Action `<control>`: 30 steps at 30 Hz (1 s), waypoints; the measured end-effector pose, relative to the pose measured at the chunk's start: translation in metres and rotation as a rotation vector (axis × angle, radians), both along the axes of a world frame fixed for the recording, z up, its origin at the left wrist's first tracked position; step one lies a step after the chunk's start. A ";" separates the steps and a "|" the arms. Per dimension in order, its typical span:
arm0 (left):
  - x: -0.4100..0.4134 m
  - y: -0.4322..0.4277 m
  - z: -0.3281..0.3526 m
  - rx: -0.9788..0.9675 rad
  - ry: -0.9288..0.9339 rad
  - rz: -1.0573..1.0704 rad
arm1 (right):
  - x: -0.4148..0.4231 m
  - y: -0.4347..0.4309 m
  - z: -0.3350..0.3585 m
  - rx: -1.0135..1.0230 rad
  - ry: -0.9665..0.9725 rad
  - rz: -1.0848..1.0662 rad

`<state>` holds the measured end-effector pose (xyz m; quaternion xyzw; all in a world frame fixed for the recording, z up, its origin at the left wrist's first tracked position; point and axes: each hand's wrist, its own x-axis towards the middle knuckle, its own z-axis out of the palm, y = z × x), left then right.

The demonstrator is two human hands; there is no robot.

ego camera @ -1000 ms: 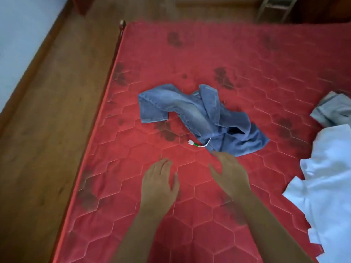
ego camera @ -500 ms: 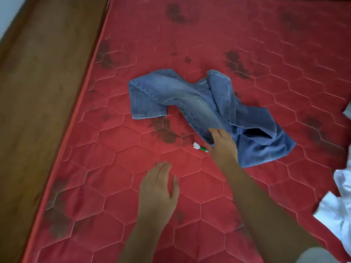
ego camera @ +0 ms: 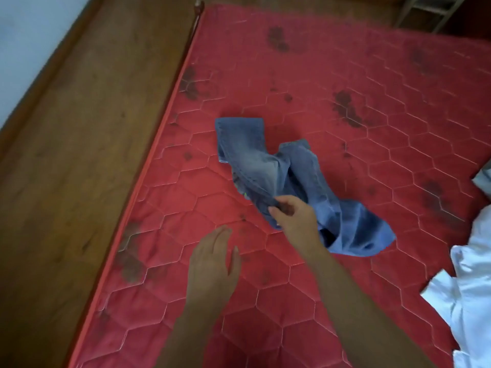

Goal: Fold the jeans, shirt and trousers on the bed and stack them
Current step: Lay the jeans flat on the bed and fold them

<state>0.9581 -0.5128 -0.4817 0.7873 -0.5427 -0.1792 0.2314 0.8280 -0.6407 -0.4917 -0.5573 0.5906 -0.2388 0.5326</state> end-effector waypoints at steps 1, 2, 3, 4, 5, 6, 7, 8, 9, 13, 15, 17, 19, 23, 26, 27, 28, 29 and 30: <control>0.008 0.011 0.010 0.000 -0.006 0.025 | 0.013 0.014 0.011 0.039 -0.042 0.016; 0.015 0.022 0.019 -0.006 -0.011 0.049 | 0.026 0.029 0.023 0.071 -0.084 0.033; 0.023 0.033 0.029 -0.018 -0.008 0.074 | 0.039 0.043 0.034 0.105 -0.127 0.044; 0.030 0.044 0.039 -0.033 -0.004 0.100 | 0.052 0.058 0.046 0.147 -0.192 0.043; 0.037 0.055 0.049 -0.050 -0.003 0.127 | 0.064 0.071 0.057 0.197 -0.261 0.033; 0.044 0.065 0.058 -0.065 -0.004 0.152 | 0.075 0.084 0.068 0.246 -0.328 0.021; 0.050 0.076 0.066 -0.082 -0.006 0.175 | 0.083 0.095 0.079 0.285 -0.378 0.012; 0.056 0.086 0.073 -0.102 -0.009 0.198 | 0.088 0.103 0.087 0.308 -0.415 0.004; 0.061 0.095 0.079 -0.118 -0.014 0.223 | 0.089 0.109 0.091 0.322 -0.440 -0.003; 0.067 0.119 0.084 -0.100 -0.013 0.296 | 0.068 0.115 0.080 0.329 -0.416 -0.021; 0.062 0.124 0.071 -0.041 0.002 0.293 | 0.051 0.118 0.059 0.356 -0.291 -0.060; 0.056 0.128 0.051 0.054 0.019 0.263 | 0.035 0.120 0.035 0.374 -0.135 -0.095; 0.050 0.134 0.027 0.145 0.027 0.226 | 0.021 0.118 0.011 0.343 0.046 -0.103; 0.047 0.145 -0.012 0.239 0.067 0.255 | 0.004 0.107 -0.027 0.138 0.507 0.077; 0.053 0.147 -0.035 0.277 0.101 0.315 | 0.012 0.100 -0.052 -0.101 0.576 0.253; 0.057 0.146 -0.043 0.286 0.122 0.347 | 0.019 0.097 -0.060 -0.156 0.577 0.340; 0.062 0.144 -0.050 0.292 0.141 0.375 | 0.030 0.093 -0.067 -0.193 0.553 0.429; 0.068 0.140 -0.058 0.297 0.160 0.402 | 0.042 0.089 -0.074 -0.203 0.514 0.502; 0.075 0.136 -0.066 0.305 0.182 0.430 | 0.055 0.085 -0.078 -0.198 0.469 0.556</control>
